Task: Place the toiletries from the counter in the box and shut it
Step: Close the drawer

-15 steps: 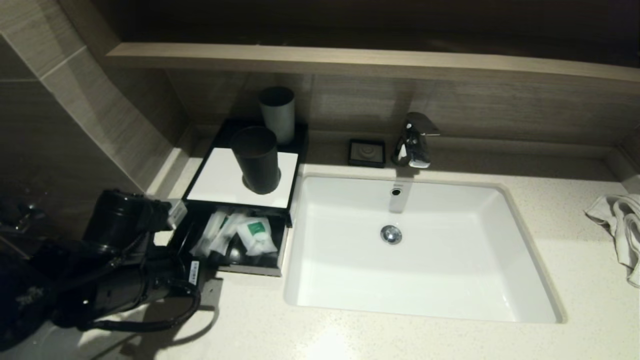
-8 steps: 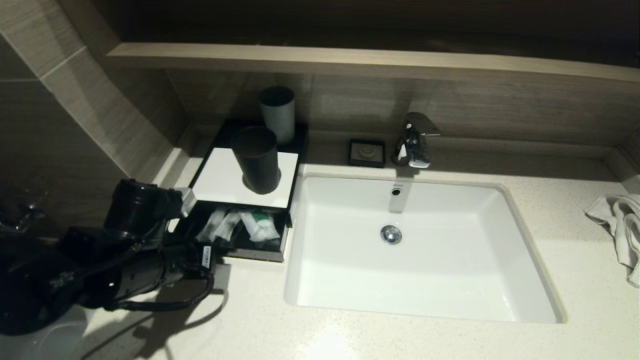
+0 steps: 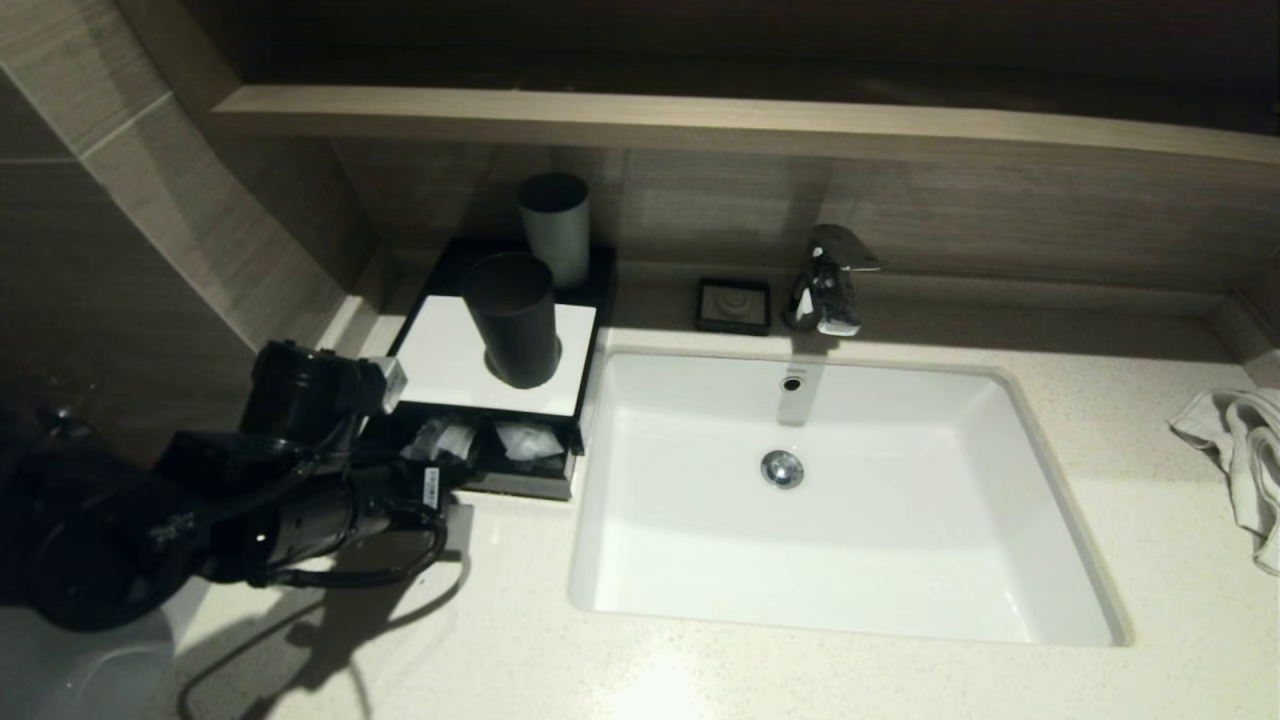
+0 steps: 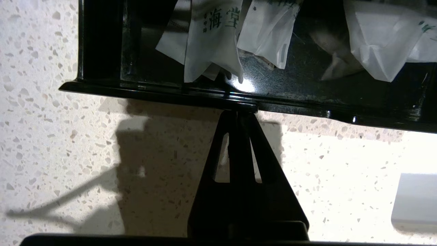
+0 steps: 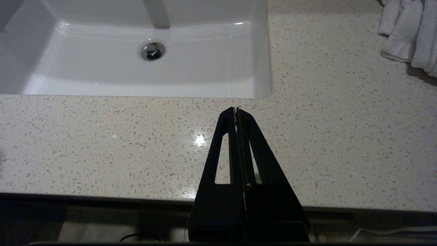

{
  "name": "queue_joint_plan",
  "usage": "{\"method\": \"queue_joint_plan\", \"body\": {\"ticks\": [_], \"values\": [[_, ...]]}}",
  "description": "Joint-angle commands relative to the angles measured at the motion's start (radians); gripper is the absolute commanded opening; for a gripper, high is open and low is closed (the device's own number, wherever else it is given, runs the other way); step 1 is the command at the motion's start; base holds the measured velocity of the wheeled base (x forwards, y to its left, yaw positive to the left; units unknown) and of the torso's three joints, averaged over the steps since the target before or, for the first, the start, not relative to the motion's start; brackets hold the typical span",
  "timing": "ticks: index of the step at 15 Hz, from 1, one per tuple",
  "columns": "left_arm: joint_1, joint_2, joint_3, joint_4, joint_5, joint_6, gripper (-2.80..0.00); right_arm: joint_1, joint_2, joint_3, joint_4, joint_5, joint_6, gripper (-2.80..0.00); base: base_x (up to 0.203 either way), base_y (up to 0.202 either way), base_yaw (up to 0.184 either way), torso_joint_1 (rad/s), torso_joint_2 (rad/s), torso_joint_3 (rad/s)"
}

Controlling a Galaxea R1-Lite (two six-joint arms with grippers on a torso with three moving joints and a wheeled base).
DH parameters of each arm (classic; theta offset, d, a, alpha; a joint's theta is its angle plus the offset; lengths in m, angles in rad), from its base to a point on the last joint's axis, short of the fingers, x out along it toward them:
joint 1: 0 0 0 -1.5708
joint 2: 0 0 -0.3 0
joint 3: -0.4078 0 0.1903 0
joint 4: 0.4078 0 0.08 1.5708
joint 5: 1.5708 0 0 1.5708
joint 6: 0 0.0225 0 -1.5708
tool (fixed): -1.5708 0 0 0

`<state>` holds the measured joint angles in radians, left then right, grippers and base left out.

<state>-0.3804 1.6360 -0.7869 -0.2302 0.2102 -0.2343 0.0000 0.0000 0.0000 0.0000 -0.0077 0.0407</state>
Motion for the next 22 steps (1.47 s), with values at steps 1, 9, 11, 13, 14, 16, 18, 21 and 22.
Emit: {"method": "queue_joint_plan", "body": {"ticks": [1,9,11,13,14,16,18,21,22], "values": [[0.001,0.011,-0.029,-0.001,0.002,-0.003,-2.8,0.0,0.0,0.0,0.0,0.0,0.001,-2.8,0.0,0.0,0.0,0.0,0.0,0.0],[0.006,0.045,-0.043,-0.031,0.002,-0.002,-2.8,0.0,0.0,0.0,0.0,0.0,0.001,-2.8,0.0,0.0,0.0,0.0,0.0,0.0],[0.006,0.048,-0.059,-0.037,0.002,-0.002,-2.8,0.0,0.0,0.0,0.0,0.0,0.0,-2.8,0.0,0.0,0.0,0.0,0.0,0.0],[0.008,0.056,-0.079,-0.038,0.002,-0.002,-2.8,0.0,0.0,0.0,0.0,0.0,0.001,-2.8,0.0,0.0,0.0,0.0,0.0,0.0],[0.007,0.056,-0.087,-0.038,0.002,-0.002,-2.8,0.0,0.0,0.0,0.0,0.0,0.001,-2.8,0.0,0.0,0.0,0.0,0.0,0.0],[0.007,0.057,-0.099,-0.037,0.002,-0.002,-2.8,0.0,0.0,0.0,0.0,0.0,0.0,-2.8,0.0,0.0,0.0,0.0,0.0,0.0],[0.006,0.06,-0.103,-0.037,0.002,-0.002,-2.8,0.0,0.002,0.0,0.0,0.0,-0.001,-2.8,0.0,0.0,0.0,0.0,0.0,0.0],[0.006,0.068,-0.105,-0.038,0.002,-0.001,-2.8,0.0,0.0,0.0,0.0,0.0,0.0,-2.8,0.0,0.0,0.0,0.0,0.0,0.0],[0.006,0.07,-0.106,-0.038,0.002,0.0,-2.8,0.0,0.0,0.0,0.0,0.0,0.001,-2.8,0.0,0.0,0.0,0.0,0.0,0.0]]}}
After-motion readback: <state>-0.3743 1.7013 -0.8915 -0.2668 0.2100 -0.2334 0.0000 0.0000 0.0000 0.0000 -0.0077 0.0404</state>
